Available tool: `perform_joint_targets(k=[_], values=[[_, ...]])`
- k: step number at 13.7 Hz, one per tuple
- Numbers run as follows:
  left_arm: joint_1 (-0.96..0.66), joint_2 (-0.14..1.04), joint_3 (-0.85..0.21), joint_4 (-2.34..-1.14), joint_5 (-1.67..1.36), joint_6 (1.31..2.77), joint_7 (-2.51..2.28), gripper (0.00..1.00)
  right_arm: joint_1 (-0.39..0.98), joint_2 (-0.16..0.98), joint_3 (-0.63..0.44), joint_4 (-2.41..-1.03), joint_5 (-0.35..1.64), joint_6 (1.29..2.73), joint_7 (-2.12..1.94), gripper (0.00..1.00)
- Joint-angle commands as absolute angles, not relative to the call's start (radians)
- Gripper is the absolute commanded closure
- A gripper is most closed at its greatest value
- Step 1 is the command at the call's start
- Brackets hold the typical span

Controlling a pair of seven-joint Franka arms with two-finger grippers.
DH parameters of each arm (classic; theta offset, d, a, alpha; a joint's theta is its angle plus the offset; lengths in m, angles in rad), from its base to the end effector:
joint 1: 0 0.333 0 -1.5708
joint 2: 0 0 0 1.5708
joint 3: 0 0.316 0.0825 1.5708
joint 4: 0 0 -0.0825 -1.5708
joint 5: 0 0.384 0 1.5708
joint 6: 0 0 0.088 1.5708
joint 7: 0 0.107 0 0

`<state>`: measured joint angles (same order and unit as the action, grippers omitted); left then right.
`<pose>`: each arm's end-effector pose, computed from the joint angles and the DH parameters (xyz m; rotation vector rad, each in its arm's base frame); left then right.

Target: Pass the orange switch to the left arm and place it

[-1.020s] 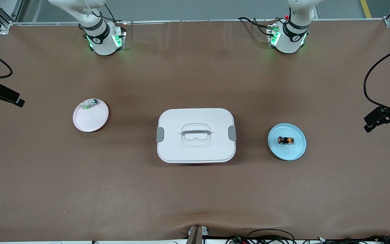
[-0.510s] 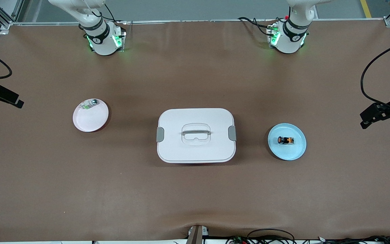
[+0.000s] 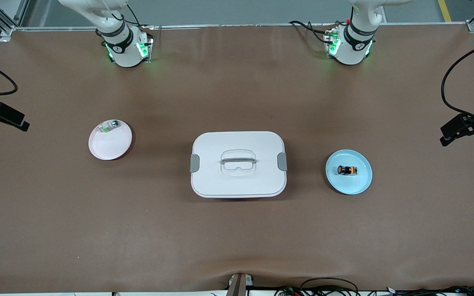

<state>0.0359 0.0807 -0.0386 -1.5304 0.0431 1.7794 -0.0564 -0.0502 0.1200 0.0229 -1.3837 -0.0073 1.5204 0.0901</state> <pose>0.5994 0.0031 0.6176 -3.0948 -0.0754 -0.2629 0.5868 -0.0178 0.6394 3.1320 -0.1850 0.0265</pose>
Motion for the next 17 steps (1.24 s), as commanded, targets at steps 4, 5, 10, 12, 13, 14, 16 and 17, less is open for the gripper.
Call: perform_joint_targets(k=[4, 5, 10, 12, 13, 14, 16, 17], values=[[0.025, 0.041, -0.035, -1.525, 0.023, 1.666, -0.029, 0.0, -0.043, 0.103, 0.026, -1.397, -0.026, 1.529, 0.055, 0.0], [0.022, 0.041, -0.038, -1.525, 0.023, 1.64, -0.032, 0.0, -0.044, 0.103, 0.025, -1.397, -0.022, 1.531, 0.055, 0.0], [0.034, 0.041, -0.045, -1.526, 0.008, 1.528, -0.035, 0.0, -0.046, 0.103, 0.025, -1.397, -0.014, 1.534, 0.057, 0.0], [0.031, 0.041, -0.046, -1.525, 0.006, 1.529, -0.041, 0.0, -0.045, 0.103, 0.025, -1.397, -0.014, 1.534, 0.058, 0.0], [0.032, 0.041, -0.045, -1.523, 0.006, 1.529, -0.041, 0.0, -0.046, 0.103, 0.025, -1.397, -0.012, 1.534, 0.058, 0.0], [0.034, 0.041, -0.043, -1.523, 0.005, 1.531, -0.041, 0.0, -0.046, 0.103, 0.025, -1.397, -0.012, 1.534, 0.058, 0.0], [0.032, 0.041, -0.043, -1.525, 0.005, 1.531, -0.046, 0.0, -0.044, 0.101, 0.025, -1.396, -0.012, 1.534, 0.06, 0.0], [0.032, 0.041, -0.043, -1.523, 0.006, 1.531, -0.046, 0.0, -0.044, 0.101, 0.025, -1.394, -0.012, 1.535, 0.06, 0.0]])
